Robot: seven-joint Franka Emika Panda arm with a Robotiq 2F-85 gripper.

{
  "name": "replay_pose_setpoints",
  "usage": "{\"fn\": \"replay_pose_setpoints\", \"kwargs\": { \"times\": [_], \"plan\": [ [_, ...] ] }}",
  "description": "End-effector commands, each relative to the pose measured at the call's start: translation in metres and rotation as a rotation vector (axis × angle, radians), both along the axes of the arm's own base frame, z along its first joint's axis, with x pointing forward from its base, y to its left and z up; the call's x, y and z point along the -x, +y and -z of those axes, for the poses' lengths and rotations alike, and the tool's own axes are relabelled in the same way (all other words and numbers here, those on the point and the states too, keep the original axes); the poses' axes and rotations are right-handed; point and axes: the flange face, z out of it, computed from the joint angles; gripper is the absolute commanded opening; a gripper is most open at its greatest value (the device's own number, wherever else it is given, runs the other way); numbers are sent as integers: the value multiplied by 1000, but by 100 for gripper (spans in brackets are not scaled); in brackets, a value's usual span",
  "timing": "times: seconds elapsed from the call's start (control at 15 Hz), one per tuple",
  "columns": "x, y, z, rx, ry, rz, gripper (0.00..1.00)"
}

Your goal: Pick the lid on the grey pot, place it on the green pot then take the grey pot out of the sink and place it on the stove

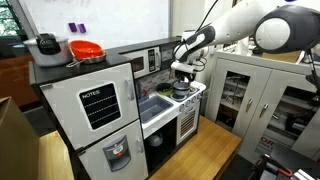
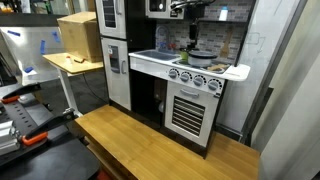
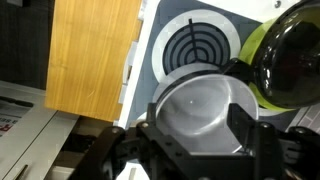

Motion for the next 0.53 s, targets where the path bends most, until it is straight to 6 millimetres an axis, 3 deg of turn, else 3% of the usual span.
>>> {"fn": "replay_pose_setpoints", "kwargs": {
  "times": [0.0,0.47],
  "plan": [
    [18,1,-15,-16,3,38,100],
    [56,1,-42,-35,3,77,100]
  ]
}}
